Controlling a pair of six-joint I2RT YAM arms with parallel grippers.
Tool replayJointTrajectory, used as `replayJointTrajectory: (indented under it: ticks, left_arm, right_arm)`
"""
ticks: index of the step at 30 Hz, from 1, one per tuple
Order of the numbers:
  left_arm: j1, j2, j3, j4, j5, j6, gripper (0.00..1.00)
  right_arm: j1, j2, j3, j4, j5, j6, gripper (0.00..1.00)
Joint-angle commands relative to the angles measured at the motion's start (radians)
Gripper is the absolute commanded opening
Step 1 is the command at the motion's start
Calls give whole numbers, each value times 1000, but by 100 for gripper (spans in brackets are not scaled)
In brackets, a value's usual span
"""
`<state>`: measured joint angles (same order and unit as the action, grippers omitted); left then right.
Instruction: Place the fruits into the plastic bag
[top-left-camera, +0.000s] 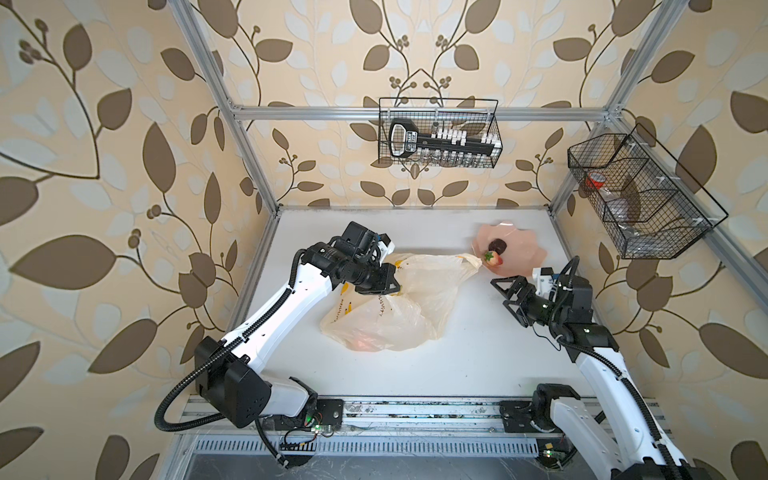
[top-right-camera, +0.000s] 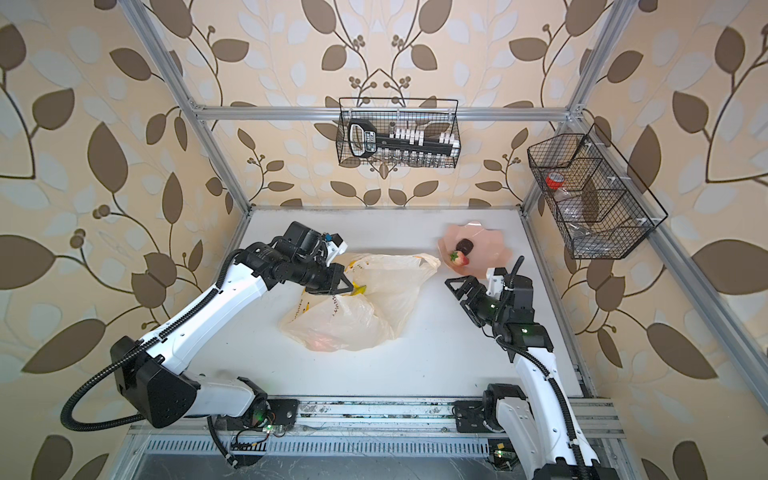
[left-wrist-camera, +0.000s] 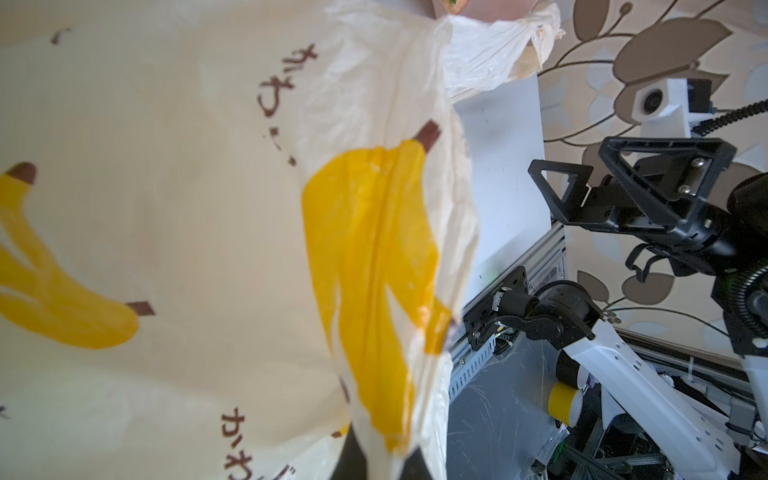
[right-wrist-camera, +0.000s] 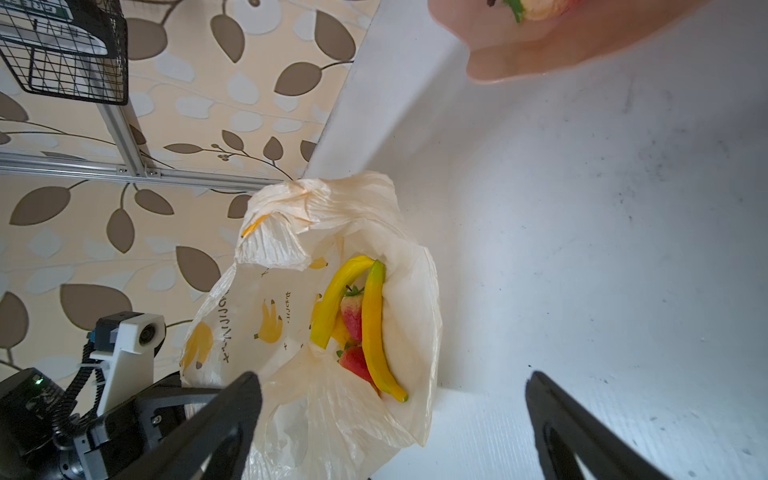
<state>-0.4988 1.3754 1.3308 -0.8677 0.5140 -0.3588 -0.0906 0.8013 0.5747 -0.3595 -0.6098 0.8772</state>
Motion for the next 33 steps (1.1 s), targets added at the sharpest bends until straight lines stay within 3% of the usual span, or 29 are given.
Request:
replayJointTrajectory:
  ticks: [1, 8, 23, 33]
  left_arm:
    - [-9, -5, -3, 7, 5, 8, 0]
    - [-9, -9, -5, 7, 4, 10, 0]
    - [-9, -10, -4, 12, 8, 11, 0]
    - [-8, -10, 5, 6, 5, 16, 0]
  right_arm:
    - [-15, 6, 50, -61, -22, -64, 100]
    - [-22, 55, 107, -89, 15, -106, 100]
    - [-101, 474, 612, -369, 314, -461, 100]
    - [-109, 627, 809, -422, 435, -527, 100]
